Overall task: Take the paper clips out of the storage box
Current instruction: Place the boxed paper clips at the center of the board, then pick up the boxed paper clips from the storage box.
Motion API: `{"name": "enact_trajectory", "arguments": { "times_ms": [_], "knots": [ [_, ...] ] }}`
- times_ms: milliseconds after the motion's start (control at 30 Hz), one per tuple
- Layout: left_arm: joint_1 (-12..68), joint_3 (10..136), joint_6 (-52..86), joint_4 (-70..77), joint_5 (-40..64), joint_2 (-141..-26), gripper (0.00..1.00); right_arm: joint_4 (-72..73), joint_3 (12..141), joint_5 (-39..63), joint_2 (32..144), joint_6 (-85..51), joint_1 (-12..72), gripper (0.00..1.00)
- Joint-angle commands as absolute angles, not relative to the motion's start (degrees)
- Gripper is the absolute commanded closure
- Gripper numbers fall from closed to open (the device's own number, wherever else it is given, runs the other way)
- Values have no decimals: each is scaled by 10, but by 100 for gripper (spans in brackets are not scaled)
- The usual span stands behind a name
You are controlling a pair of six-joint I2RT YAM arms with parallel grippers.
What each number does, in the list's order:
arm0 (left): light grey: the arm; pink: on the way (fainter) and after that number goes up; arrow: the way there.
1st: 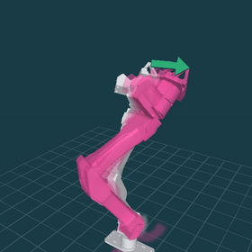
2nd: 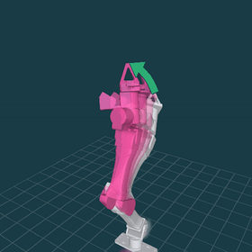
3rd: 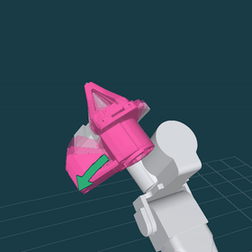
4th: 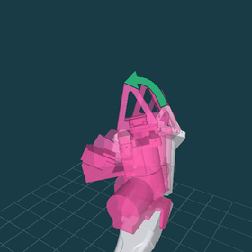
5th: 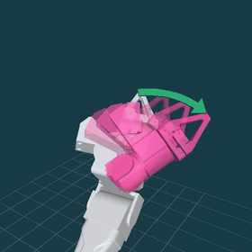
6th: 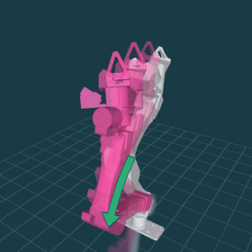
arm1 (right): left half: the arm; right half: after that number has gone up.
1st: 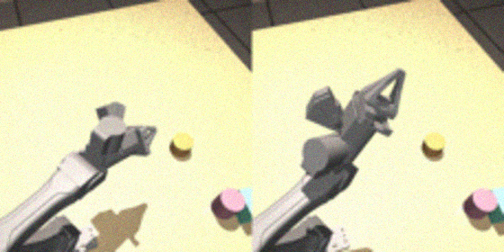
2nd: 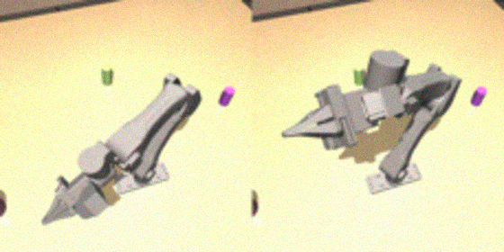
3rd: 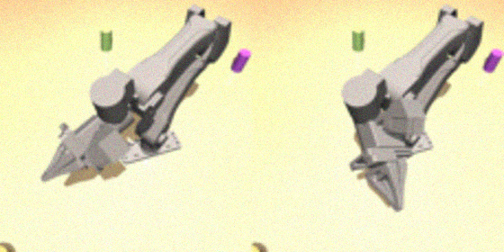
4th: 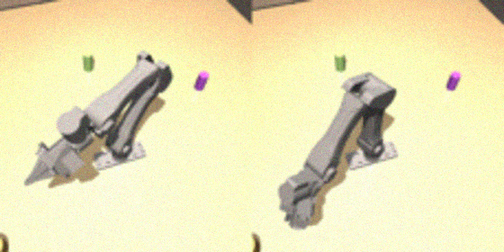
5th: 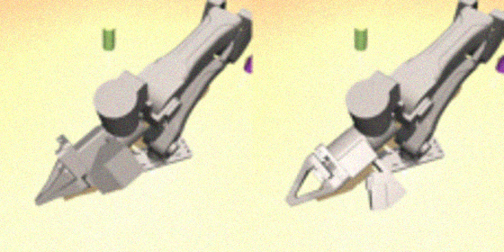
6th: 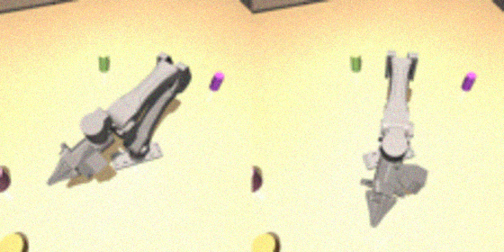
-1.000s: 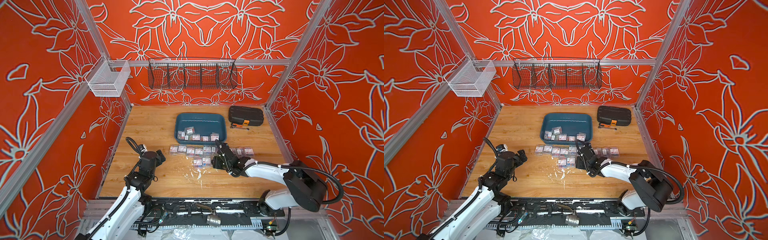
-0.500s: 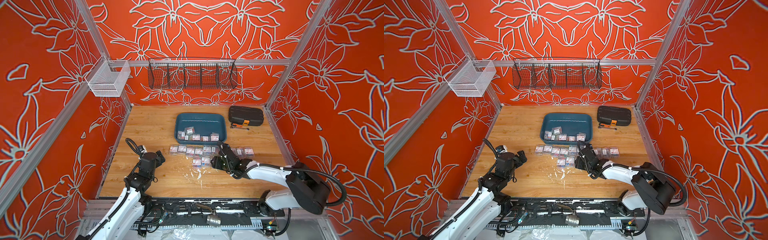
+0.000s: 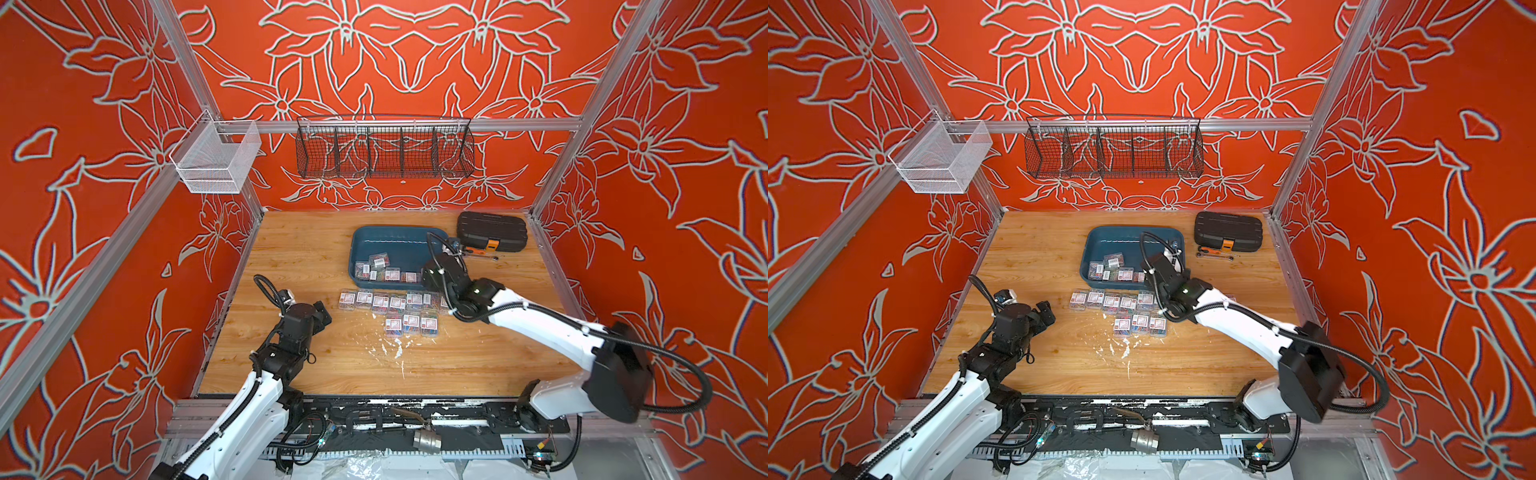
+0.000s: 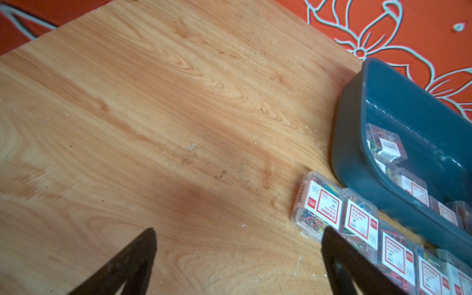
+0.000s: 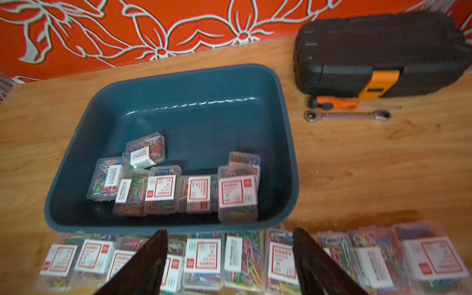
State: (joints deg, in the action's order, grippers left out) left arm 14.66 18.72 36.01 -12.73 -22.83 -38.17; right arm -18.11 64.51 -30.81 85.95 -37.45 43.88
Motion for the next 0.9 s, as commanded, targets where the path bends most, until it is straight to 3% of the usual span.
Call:
{"name": "enact_trajectory", "arguments": {
  "times_ms": [0,233,567,867],
  "knots": [
    [143,189,364,-123,-235,-378,2,-276,729,-332,938,-313,431,22],
    [144,187,367,-124,-236,-375,2,-370,841,-257,1070,-296,396,24],
    [143,186,370,-126,-238,-375,2,-361,855,-158,1129,-291,354,27],
    [143,187,369,-124,-240,-377,2,-363,897,-128,1186,-297,345,28]
  ]
}}
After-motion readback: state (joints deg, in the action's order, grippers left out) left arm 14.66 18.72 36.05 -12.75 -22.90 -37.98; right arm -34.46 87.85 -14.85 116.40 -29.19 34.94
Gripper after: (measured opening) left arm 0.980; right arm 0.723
